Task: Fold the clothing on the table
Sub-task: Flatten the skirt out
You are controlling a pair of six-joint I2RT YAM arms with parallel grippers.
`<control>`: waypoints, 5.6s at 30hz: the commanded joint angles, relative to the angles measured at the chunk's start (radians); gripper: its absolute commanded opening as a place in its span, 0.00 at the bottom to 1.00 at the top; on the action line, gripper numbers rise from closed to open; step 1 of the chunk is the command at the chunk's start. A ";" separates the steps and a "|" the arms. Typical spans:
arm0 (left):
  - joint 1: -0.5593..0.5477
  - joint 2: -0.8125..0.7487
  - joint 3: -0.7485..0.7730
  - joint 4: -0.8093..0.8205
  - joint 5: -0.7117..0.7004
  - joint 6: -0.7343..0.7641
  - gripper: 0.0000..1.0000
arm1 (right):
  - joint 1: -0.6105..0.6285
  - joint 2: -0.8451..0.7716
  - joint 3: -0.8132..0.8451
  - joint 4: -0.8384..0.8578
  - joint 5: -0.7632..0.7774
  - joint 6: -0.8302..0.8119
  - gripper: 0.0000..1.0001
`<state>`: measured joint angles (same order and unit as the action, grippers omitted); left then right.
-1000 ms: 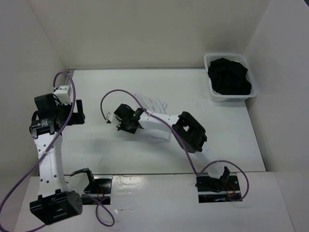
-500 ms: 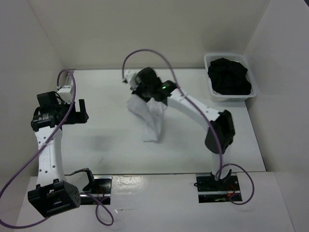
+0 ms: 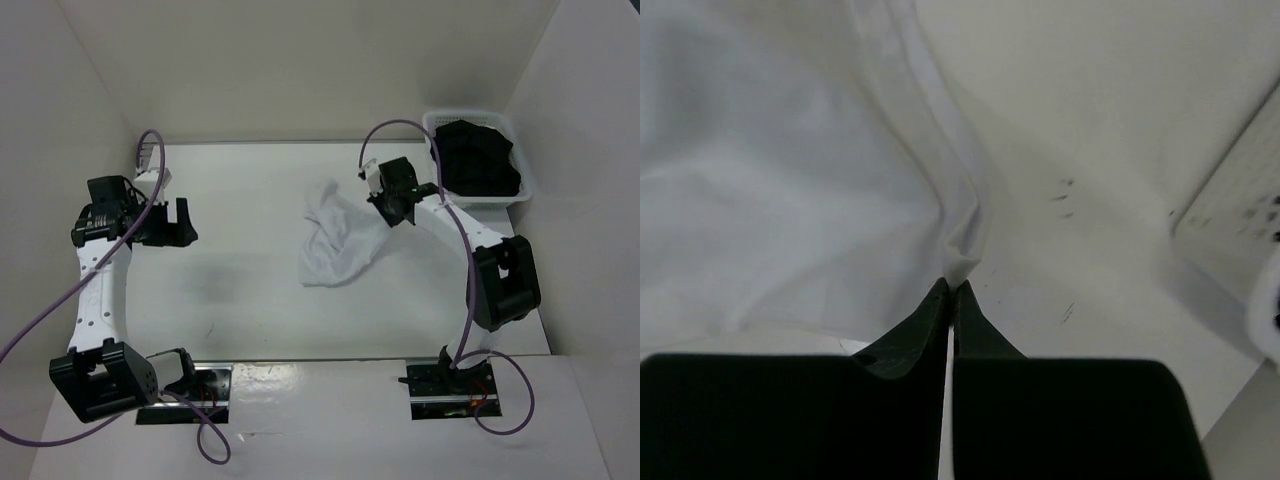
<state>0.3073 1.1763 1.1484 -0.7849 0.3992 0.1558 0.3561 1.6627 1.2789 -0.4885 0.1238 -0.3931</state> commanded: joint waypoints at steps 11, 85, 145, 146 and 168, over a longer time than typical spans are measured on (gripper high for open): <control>-0.005 0.003 0.007 0.029 0.067 0.031 1.00 | -0.161 -0.057 -0.144 0.039 0.132 0.040 0.00; -0.792 0.906 0.297 0.200 -0.370 -0.426 0.66 | -0.154 -0.176 -0.207 -0.091 -0.150 0.051 0.00; -0.682 1.155 0.708 0.277 0.195 -0.025 0.63 | -0.154 -0.205 -0.220 -0.130 -0.196 0.042 0.00; -0.682 1.164 0.708 0.288 0.194 -0.025 0.63 | -0.154 -0.205 -0.220 -0.130 -0.196 0.042 0.00; -0.703 1.220 0.728 0.266 0.216 -0.035 0.10 | -0.154 -0.205 -0.220 -0.130 -0.205 0.051 0.00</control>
<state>-0.3744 2.3779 1.9057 -0.5026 0.5934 0.1165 0.2085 1.5002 1.0653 -0.6147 -0.0719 -0.3382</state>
